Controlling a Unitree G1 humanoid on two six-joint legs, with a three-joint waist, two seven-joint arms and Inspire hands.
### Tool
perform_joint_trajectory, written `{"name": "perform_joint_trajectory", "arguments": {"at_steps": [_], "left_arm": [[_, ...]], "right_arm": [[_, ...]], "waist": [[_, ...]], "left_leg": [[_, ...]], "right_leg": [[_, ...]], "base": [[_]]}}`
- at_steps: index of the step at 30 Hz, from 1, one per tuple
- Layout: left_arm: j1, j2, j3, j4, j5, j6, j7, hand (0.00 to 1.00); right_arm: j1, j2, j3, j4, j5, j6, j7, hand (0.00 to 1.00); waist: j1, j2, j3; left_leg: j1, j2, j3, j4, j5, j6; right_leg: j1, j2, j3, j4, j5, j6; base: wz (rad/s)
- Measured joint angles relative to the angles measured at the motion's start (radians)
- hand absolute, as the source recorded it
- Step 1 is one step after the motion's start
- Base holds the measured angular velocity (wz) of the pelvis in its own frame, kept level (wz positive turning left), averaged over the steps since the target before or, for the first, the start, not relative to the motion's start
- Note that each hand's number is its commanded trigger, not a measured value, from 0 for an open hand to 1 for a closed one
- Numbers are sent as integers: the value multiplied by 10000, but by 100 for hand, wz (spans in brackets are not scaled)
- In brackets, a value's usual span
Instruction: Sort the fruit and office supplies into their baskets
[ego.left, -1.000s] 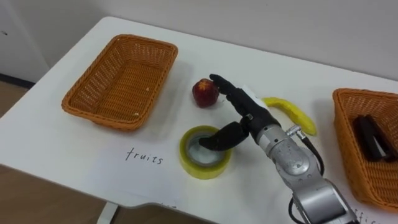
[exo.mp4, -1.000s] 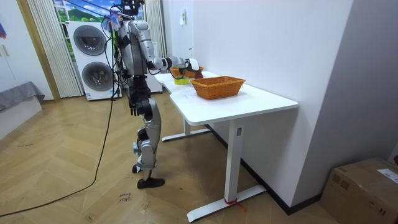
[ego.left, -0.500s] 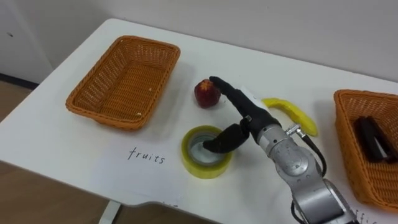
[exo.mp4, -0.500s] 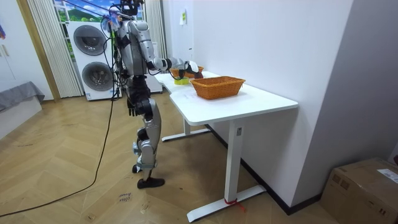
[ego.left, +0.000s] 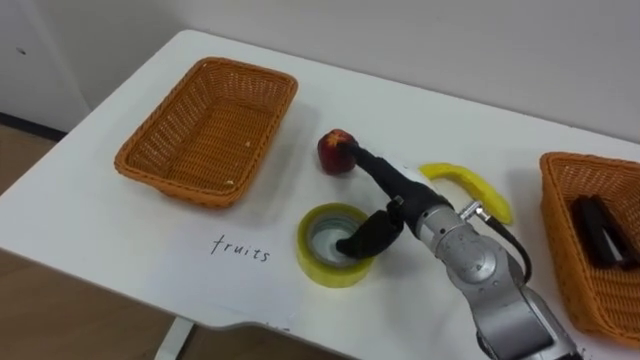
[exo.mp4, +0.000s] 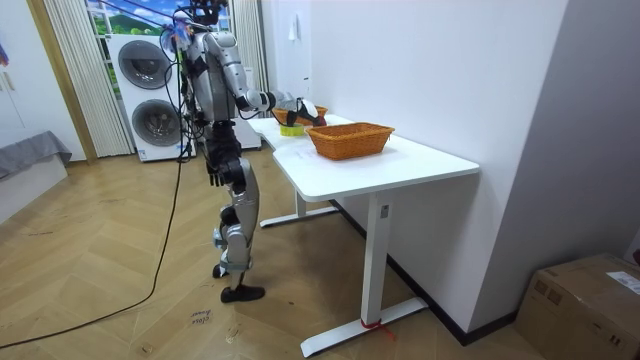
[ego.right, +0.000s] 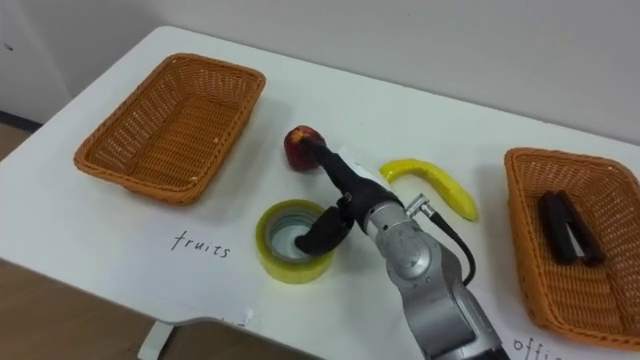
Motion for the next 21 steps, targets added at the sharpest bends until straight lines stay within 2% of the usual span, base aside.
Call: {"name": "perform_joint_trajectory", "arguments": {"at_steps": [8, 13, 21], "left_arm": [[-100, 36, 98, -165, 32, 187, -215, 0], [-137, 49, 98, -169, 32, 202, -321, 0], [-136, 46, 96, -199, 40, 264, -494, 0]], "right_arm": [[-93, -13, 16, -76, -766, 497, 897, 0], [-119, -12, -25, -77, -813, 516, 1327, 0], [-125, -164, -97, -399, -839, 917, 2277, 0]], "waist": [[27, -82, -12], [15, -79, -10], [14, -78, -7]], "left_leg": [[0, -4, 16, -2, -2, 3], [14, 5, 39, -19, -3, 3], [7, 20, 69, -49, -2, 5]], "right_leg": [[2, -3, -5, -4, 10, 16], [-4, 9, 31, -7, 10, 16], [-121, 6, 94, 118, 10, 15]], "base": [[0], [0], [-2]]}}
